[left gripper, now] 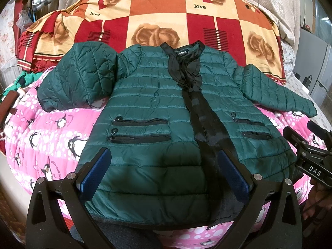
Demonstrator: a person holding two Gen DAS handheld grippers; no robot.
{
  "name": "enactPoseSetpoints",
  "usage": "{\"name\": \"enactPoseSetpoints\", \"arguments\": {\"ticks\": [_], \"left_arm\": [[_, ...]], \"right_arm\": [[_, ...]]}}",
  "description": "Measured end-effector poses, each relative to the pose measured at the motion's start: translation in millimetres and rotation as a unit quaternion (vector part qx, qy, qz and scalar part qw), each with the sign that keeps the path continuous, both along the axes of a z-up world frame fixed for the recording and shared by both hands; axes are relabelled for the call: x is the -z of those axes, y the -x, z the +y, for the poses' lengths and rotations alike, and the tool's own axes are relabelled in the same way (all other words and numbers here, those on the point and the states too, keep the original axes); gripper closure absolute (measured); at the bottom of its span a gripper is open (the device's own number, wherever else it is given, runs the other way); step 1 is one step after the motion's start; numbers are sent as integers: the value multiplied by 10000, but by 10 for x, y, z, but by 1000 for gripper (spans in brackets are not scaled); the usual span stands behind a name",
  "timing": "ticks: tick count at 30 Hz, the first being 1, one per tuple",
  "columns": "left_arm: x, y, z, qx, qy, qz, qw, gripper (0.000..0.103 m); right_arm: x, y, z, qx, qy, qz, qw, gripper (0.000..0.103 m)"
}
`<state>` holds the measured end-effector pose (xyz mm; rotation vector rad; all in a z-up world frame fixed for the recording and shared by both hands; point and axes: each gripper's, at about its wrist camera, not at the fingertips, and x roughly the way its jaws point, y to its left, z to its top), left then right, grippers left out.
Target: Fold large clothes
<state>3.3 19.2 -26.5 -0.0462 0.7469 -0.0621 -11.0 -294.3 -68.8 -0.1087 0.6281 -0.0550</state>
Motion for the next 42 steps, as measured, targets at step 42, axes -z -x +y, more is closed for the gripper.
{"name": "enactPoseSetpoints", "arguments": {"ticks": [42], "left_arm": [[389,-750,841,-1342,-116,520,9895,0]], "right_arm": [[-122,-530,-175,135,288,126,9994,4]]}}
